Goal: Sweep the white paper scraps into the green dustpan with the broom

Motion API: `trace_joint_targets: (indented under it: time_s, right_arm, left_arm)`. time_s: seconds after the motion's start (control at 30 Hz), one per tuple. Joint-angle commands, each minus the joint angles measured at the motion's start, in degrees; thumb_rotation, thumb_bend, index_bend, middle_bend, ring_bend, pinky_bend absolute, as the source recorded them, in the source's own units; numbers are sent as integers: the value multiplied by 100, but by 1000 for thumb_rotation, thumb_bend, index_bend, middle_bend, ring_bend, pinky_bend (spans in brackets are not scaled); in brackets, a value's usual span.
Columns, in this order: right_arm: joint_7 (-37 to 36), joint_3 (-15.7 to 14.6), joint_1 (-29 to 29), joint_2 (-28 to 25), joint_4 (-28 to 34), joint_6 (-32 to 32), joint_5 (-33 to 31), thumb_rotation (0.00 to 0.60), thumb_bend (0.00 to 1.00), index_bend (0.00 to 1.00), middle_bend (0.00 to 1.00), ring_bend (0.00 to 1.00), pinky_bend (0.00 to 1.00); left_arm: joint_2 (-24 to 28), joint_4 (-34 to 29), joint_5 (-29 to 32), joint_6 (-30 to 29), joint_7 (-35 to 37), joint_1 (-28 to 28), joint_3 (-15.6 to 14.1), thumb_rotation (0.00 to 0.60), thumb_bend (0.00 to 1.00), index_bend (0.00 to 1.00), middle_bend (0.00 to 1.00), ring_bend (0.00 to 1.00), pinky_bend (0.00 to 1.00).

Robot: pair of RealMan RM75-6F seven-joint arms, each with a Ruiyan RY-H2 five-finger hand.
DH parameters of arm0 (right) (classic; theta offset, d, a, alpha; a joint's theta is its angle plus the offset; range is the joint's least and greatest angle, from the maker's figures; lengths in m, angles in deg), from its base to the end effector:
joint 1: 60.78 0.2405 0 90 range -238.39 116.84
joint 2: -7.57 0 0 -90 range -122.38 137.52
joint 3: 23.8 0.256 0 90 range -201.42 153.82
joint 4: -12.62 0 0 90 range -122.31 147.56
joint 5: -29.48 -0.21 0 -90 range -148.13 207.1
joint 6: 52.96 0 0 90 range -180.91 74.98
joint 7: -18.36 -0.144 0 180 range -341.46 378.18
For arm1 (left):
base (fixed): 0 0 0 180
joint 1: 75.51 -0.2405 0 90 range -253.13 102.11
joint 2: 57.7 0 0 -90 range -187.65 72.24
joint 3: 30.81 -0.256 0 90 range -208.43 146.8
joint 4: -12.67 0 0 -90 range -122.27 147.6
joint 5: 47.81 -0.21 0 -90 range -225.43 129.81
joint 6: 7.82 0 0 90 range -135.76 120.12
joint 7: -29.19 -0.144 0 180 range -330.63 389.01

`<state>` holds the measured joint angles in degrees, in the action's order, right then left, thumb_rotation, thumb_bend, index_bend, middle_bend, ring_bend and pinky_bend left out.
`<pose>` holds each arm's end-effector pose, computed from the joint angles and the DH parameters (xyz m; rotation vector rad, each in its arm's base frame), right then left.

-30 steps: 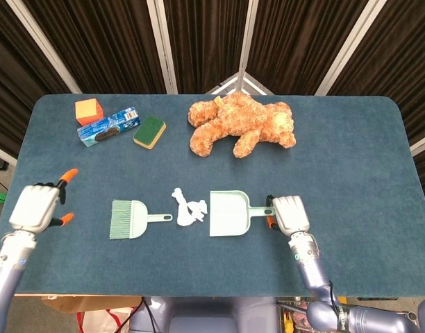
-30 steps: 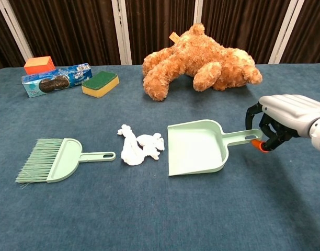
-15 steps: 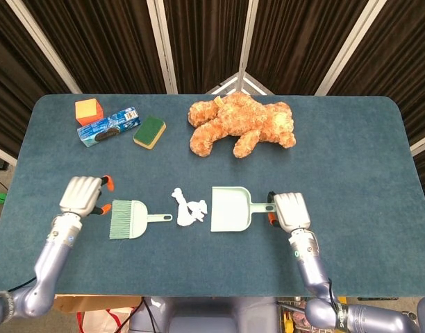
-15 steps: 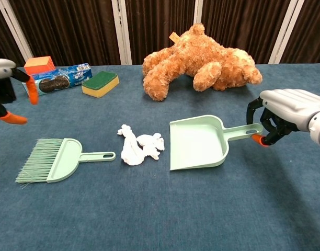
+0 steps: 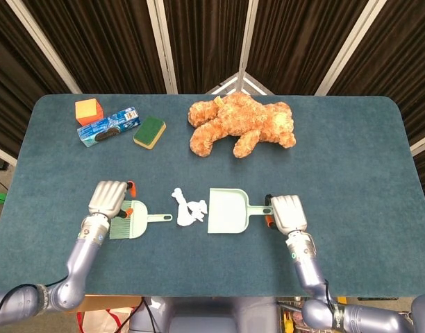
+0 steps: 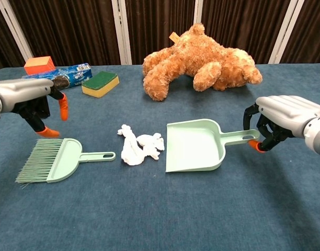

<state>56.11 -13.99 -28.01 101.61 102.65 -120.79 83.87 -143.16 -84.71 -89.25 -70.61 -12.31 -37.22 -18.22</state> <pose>-0.1832 -0.2985 -0.0244 1.6508 -0.9864 0.7372 -0.1734 0.3217 0.0058 -1.6771 -1.0590 -0.6502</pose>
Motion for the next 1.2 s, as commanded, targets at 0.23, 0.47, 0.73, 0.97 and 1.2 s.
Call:
trace_joint_targets:
  time_s: [0.23, 0.47, 0.73, 0.97, 1.2]
  right_arm:
    - [-20, -13, 2, 43, -66, -7, -34, 600, 449, 588, 820, 797, 795]
    - [-23, -11, 0, 42, -75, -11, -74, 600, 450, 588, 820, 797, 795]
    - [-43, -34, -19, 26, -57, -10, -106, 600, 450, 588, 820, 797, 795]
    - [-36, -23, -16, -26, -9, -11, -136, 600, 452, 588, 820, 797, 795]
    - [-56, -26, -36, -70, 44, -15, -194, 600, 455, 588, 820, 796, 795]
  left_arm:
    - [-414, 79, 453, -127, -119, 211, -72, 600, 318, 447, 1000, 981, 979]
    - [-662, 26, 618, -292, -266, 370, -97, 600, 318, 438, 1000, 987, 988]
    - [-964, 144, 881, -449, -424, 494, -160, 600, 317, 423, 1000, 987, 989]
    - [-1146, 254, 1071, -482, -440, 574, -121, 600, 318, 422, 1000, 987, 990]
    - [-1295, 349, 1115, -514, -455, 641, -141, 600, 355, 444, 1000, 987, 990]
